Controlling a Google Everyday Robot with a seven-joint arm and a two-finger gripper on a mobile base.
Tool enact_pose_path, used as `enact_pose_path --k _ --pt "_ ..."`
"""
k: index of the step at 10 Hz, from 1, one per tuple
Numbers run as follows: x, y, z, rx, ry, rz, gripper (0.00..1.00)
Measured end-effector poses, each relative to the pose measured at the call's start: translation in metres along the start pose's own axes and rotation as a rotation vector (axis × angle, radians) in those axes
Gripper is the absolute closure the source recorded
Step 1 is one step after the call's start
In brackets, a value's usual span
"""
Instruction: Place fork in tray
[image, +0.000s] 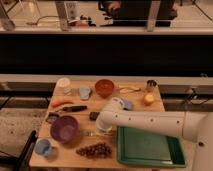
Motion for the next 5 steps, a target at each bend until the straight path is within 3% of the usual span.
enact_pose_path --k 5 --pt "-0.0053 -0.0018 -0.0014 -0.001 -0.013 -0.001 0.65"
